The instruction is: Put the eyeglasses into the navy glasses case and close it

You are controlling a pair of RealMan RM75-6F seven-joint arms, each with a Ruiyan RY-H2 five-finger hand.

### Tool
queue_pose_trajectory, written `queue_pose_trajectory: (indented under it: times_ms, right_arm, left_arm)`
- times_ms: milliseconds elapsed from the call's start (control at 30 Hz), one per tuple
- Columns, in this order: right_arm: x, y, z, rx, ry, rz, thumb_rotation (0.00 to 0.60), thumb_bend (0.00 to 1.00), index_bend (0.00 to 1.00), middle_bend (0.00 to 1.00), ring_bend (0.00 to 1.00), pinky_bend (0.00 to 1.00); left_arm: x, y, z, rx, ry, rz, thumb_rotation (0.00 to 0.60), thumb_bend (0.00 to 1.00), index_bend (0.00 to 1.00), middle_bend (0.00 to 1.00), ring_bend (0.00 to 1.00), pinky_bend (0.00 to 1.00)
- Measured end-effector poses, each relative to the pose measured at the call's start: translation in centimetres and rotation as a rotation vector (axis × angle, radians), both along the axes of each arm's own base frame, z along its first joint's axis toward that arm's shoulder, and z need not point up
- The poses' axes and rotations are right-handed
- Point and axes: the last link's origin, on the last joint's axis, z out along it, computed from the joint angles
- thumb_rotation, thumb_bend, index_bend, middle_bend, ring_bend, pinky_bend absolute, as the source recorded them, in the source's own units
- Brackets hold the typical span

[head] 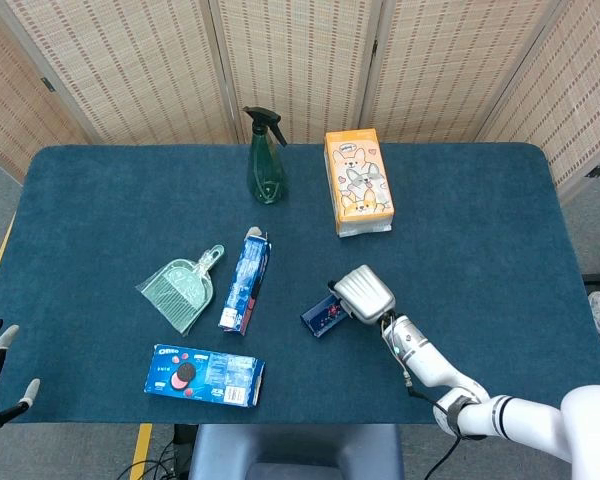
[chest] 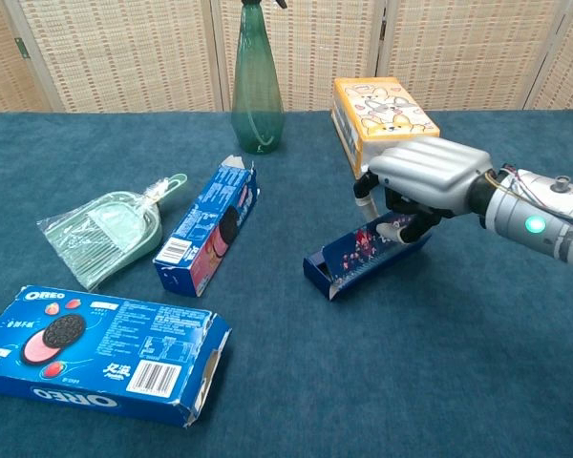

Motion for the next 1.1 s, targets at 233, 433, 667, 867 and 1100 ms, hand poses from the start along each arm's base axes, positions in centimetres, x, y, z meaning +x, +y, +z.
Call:
queue_pose_trajectory:
  times_ms: [233, 433, 667, 867, 1100]
  right_arm:
    - [0.5, -1.2, -1.3, 0.007, 0.027, -0.008, 0.6, 0.49, 0.72, 1.0, 1.0, 1.0]
    - [1.2, -2.0, -2.1, 0.006, 0.035, -0.001, 0.6, 0.49, 0.72, 1.0, 1.0, 1.0]
    - [1.8, -2.9, -2.9, 0.003, 0.052, -0.006, 0.6, 0.49, 0.51, 1.0, 1.0, 1.0]
    - [1.8, -3.6, -2.1, -0.016, 0.041, -0.03, 0.6, 0.46, 0.26, 1.0, 1.0, 1.0]
    - [1.9, -3.6, -1.1, -0.021, 0.014, -0.034, 0.6, 0.36, 0.22, 1.0, 1.0, 1.0]
  left_arm:
    - [-0.1, -0.1, 0.0, 0.0, -0.001, 0.003, 0.6, 0.36, 0.1, 0.0, 0.01, 0.14]
    - [-0.2, -0.2, 0.1, -0.002, 0.001, 0.009, 0.6, 0.36, 0.1, 0.0, 0.01, 0.14]
    - [-0.2, -0.2, 0.0, -0.003, 0.0, 0.009, 0.6, 0.36, 0.1, 0.0, 0.01, 0.14]
    - [-0.3, -0.1, 0.0, -0.005, 0.002, 0.014, 0.6, 0.36, 0.1, 0.0, 0.01, 0.14]
    - [-0.1, 0.0, -0.1, -0.01, 0.001, 0.005, 0.6, 0.36, 0.1, 0.0, 0.01, 0.14]
